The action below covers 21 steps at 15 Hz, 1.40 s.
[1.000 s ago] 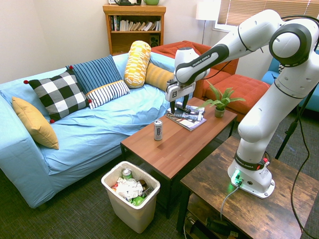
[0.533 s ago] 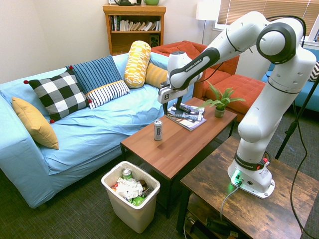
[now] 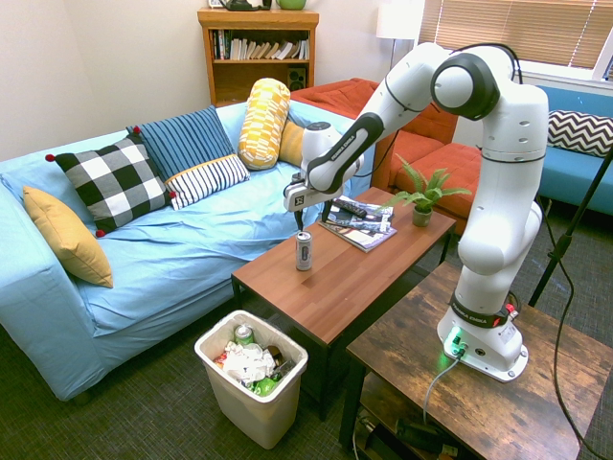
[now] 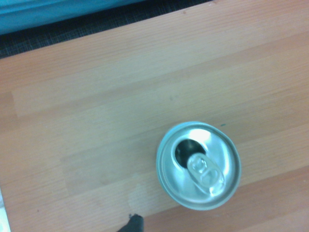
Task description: Throw the can in the trash bin
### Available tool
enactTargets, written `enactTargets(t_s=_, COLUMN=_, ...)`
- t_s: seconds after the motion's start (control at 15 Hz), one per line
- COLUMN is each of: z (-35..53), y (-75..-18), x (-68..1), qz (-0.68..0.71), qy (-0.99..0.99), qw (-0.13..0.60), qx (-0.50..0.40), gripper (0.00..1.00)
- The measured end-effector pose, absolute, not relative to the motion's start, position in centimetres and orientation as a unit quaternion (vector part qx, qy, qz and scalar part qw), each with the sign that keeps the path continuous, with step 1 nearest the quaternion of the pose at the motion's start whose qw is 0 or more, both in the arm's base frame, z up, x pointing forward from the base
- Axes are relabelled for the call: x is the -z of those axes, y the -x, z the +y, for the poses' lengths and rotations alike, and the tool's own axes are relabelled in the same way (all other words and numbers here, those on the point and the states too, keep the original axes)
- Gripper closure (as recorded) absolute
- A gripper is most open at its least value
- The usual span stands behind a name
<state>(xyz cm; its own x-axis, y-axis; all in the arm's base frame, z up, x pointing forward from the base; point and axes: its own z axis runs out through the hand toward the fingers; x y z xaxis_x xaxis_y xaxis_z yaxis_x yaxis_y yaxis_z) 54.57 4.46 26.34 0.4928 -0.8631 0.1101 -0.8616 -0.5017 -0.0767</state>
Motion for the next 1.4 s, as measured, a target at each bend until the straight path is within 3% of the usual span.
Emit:
enactTargets(t_s=0.73, z=3.8, y=-57.9, x=-16.5, qz=0.547, qy=0.835, qw=-0.017, qx=0.049, gripper=0.00)
enactTargets(t_s=0.8, z=3.8, y=-58.2, x=-16.1, qz=0.550, qy=0.834, qw=-0.017, qx=0.048, gripper=1.00)
enactTargets(t_s=1.4, z=4.1, y=-58.7, x=-16.1, qz=0.554, qy=0.831, qw=-0.011, qx=0.048, gripper=1.00)
